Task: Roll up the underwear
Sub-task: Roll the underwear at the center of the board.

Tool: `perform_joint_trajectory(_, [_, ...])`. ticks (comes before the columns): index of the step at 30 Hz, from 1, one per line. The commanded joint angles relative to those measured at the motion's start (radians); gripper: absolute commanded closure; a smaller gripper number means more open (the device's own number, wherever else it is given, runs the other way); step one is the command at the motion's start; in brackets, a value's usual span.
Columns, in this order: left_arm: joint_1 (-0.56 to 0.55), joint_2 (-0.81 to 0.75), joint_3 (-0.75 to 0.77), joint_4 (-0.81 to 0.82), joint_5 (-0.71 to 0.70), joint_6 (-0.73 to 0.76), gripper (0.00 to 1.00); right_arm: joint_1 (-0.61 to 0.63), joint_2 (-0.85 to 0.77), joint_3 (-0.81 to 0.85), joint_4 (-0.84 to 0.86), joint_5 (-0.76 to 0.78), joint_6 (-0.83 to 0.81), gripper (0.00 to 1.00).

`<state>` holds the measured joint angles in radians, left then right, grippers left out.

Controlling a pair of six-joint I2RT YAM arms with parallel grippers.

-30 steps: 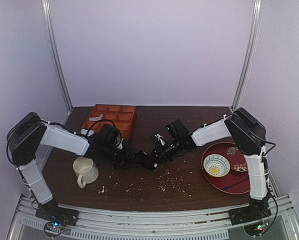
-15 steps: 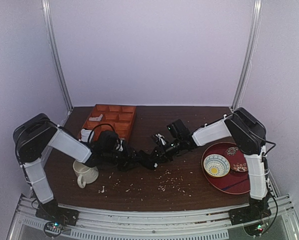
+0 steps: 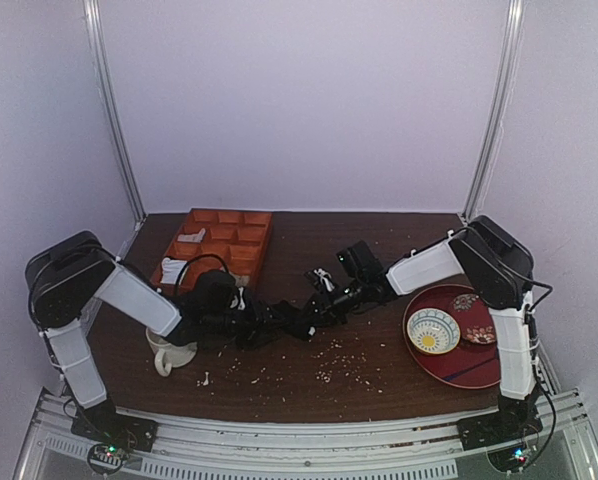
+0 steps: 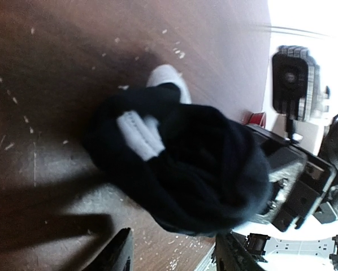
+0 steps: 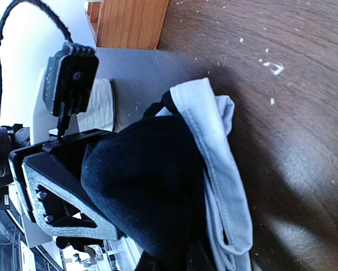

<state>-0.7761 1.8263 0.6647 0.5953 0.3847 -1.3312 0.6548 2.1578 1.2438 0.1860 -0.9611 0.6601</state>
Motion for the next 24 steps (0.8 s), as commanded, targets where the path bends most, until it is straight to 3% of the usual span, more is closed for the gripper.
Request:
perform_joint_trajectory(1, [0.000,-0.061,-0.009,-0.017,-0.023,0.040,0.33,-0.017,0.031,-0.064,-0.084,0.078,0.061,1.00])
perform_joint_trajectory(24, [-0.003,0.000,0.053,-0.014,0.001,0.059,0.32,-0.049,0.051,-0.098,-0.078,0.110,0.118,1.00])
